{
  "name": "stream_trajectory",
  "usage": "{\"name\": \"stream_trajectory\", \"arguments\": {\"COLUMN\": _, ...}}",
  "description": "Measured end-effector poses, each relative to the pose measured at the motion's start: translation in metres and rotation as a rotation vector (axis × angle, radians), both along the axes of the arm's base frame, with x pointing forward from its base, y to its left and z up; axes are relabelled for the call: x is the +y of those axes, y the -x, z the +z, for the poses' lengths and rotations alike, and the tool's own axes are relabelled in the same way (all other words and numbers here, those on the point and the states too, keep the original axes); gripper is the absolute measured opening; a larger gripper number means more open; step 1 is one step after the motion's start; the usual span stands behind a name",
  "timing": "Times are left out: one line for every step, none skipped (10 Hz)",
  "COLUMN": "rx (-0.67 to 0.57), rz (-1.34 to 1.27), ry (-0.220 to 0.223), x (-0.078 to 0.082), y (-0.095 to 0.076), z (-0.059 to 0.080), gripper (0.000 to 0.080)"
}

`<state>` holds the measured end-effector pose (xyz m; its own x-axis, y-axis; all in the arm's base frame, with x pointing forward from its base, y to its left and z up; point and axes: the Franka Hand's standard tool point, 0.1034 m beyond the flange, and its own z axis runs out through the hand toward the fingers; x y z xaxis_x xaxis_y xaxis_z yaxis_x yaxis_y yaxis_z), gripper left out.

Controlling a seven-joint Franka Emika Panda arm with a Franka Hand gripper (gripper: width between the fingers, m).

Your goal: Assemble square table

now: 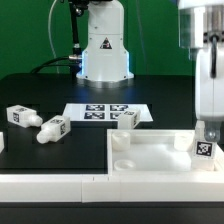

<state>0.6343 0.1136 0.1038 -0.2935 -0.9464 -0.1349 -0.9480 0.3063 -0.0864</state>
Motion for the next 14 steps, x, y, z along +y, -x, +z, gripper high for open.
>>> {"name": "stream_trajectory", "arguments": {"rx": 0.002, "rz": 0.012, "ry": -0.016, "x": -0.002, "y": 0.008, "z": 0.016, "gripper": 0.0634}}
{"name": "stream_trajectory", "arguments": {"rx": 0.007, "rz": 0.011, "ry": -0.028, "x": -0.003, "y": 0.009, "z": 0.030, "gripper": 0.0634}}
{"name": "stream_trajectory", "arguments": {"rx": 0.005, "rz": 0.011, "ry": -0.022, "x": -0.003, "y": 0.009, "z": 0.024, "gripper": 0.0647}}
{"name": "stream_trajectory", "arguments": {"rx": 0.011, "rz": 0.015, "ry": -0.018, "x": -0.003, "y": 0.009, "z": 0.019, "gripper": 0.0647}}
{"name": "stream_trajectory", "arguments": {"rx": 0.010, "rz": 0.017, "ry": -0.018, "x": -0.003, "y": 0.009, "z": 0.019, "gripper": 0.0649}}
{"name": "stream_trajectory", "arguments": {"rx": 0.010, "rz": 0.026, "ry": -0.017, "x": -0.003, "y": 0.009, "z": 0.018, "gripper": 0.0648}}
{"name": "stream_trajectory", "arguments": {"rx": 0.008, "rz": 0.048, "ry": -0.014, "x": -0.003, "y": 0.009, "z": 0.018, "gripper": 0.0648}}
{"name": "stream_trajectory", "arguments": {"rx": 0.001, "rz": 0.086, "ry": -0.009, "x": -0.004, "y": 0.011, "z": 0.018, "gripper": 0.0648}}
{"name": "stream_trajectory", "arguments": {"rx": -0.006, "rz": 0.152, "ry": 0.000, "x": -0.009, "y": 0.017, "z": 0.018, "gripper": 0.0648}}
{"name": "stream_trajectory", "arguments": {"rx": -0.003, "rz": 0.293, "ry": 0.011, "x": -0.015, "y": 0.034, "z": 0.017, "gripper": 0.0648}}
{"name": "stream_trajectory", "arguments": {"rx": 0.006, "rz": 0.398, "ry": 0.018, "x": -0.020, "y": 0.049, "z": 0.014, "gripper": 0.0648}}
{"name": "stream_trajectory", "arguments": {"rx": 0.016, "rz": 0.466, "ry": 0.028, "x": -0.025, "y": 0.062, "z": 0.008, "gripper": 0.0648}}
{"name": "stream_trajectory", "arguments": {"rx": 0.001, "rz": 0.497, "ry": 0.047, "x": -0.020, "y": 0.061, "z": 0.007, "gripper": 0.0648}}
{"name": "stream_trajectory", "arguments": {"rx": -0.010, "rz": 0.591, "ry": 0.055, "x": -0.019, "y": 0.061, "z": 0.008, "gripper": 0.0648}}
